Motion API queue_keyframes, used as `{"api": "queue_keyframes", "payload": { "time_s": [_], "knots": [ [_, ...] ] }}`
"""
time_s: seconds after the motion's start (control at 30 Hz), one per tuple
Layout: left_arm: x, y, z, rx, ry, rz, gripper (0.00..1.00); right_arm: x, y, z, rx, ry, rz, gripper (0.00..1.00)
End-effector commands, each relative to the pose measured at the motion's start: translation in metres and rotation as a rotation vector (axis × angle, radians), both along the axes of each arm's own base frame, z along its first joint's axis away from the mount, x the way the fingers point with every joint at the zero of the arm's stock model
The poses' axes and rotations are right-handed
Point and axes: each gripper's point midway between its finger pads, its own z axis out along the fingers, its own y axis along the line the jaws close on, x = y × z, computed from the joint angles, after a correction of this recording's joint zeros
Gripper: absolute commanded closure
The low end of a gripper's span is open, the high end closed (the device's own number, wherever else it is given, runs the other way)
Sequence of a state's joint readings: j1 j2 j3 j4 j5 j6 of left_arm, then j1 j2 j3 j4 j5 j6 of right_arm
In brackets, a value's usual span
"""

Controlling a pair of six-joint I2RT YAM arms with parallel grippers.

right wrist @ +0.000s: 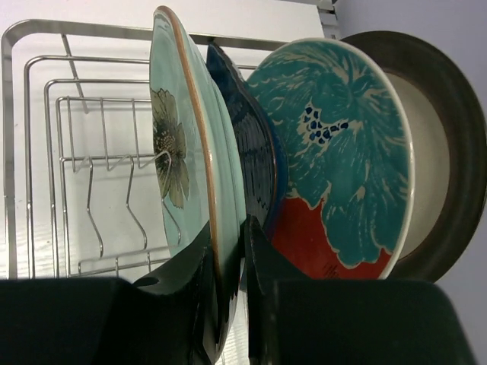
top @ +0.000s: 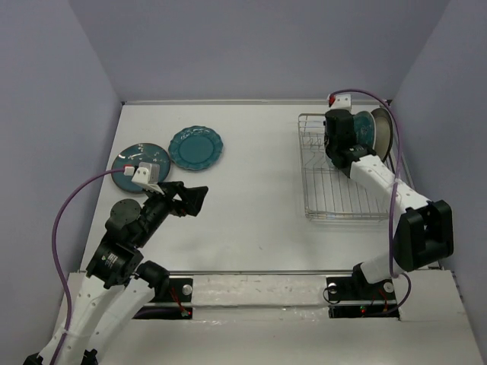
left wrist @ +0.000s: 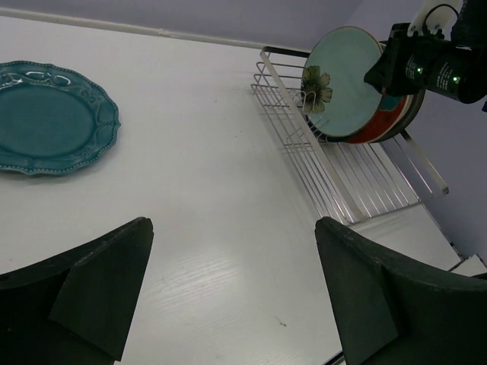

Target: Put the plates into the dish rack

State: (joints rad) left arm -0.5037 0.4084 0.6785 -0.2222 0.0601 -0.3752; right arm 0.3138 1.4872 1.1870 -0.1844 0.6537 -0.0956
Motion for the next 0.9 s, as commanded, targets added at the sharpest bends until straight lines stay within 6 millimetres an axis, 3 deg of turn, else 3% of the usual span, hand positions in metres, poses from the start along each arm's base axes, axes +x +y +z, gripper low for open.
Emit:
{"api": "queue_keyframes", "payload": {
  "time_s": [0.0,0.17,0.23,0.27,0.33,0.37,0.4,0.43,0.57,0.67,0.73,0.8,0.83,0.87],
  "knots": [
    [0.003,-0.003,0.001,0.004,-0.018,-0.011,0.01,0.015,0.006,0.025,0.076,-0.155,-0.025,0.93],
    [0.009,-0.001,-0.007,0.02,0.017,0.018,0.01,0.014,0.004,-0.004,0.1,-0.11,-0.043,0.92],
    [0.014,0.002,-0.011,0.023,0.037,0.048,0.01,0.012,0.003,-0.011,0.148,-0.116,-0.059,0.85],
    [0.018,0.006,-0.015,0.034,0.054,0.082,0.01,0.012,0.006,-0.011,0.165,-0.119,-0.053,0.73],
    [0.021,0.007,-0.02,0.037,0.081,0.099,0.01,0.011,0.003,-0.012,0.182,-0.123,-0.065,0.62],
    [0.025,0.008,-0.025,0.047,0.102,0.115,0.01,0.011,0.002,-0.011,0.187,-0.127,-0.071,0.48],
    [0.027,0.007,-0.029,0.054,0.119,0.116,0.01,0.01,0.002,-0.01,0.193,-0.128,-0.074,0.48],
    [0.029,0.008,-0.031,0.056,0.135,0.134,0.01,0.007,0.0,-0.004,0.208,-0.133,-0.092,0.36],
    [0.041,0.001,-0.041,0.035,0.2,0.147,0.01,-0.008,0.0,0.022,0.271,-0.186,-0.091,0.16],
    [0.05,-0.007,-0.048,-0.043,0.226,0.161,0.01,-0.024,0.009,0.046,0.358,-0.235,-0.027,0.14],
    [0.059,-0.012,-0.056,-0.114,0.244,0.185,0.07,-0.037,0.017,0.063,0.431,-0.277,0.023,0.14],
    [0.067,-0.01,-0.074,-0.144,0.269,0.234,0.11,-0.046,0.039,0.067,0.518,-0.27,0.14,0.14],
    [0.073,-0.01,-0.075,-0.168,0.267,0.253,0.12,-0.052,0.047,0.06,0.555,-0.261,0.164,0.14],
    [0.08,-0.011,-0.073,-0.197,0.249,0.273,0.14,-0.062,0.059,0.068,0.586,-0.279,0.217,0.14]
  ]
}}
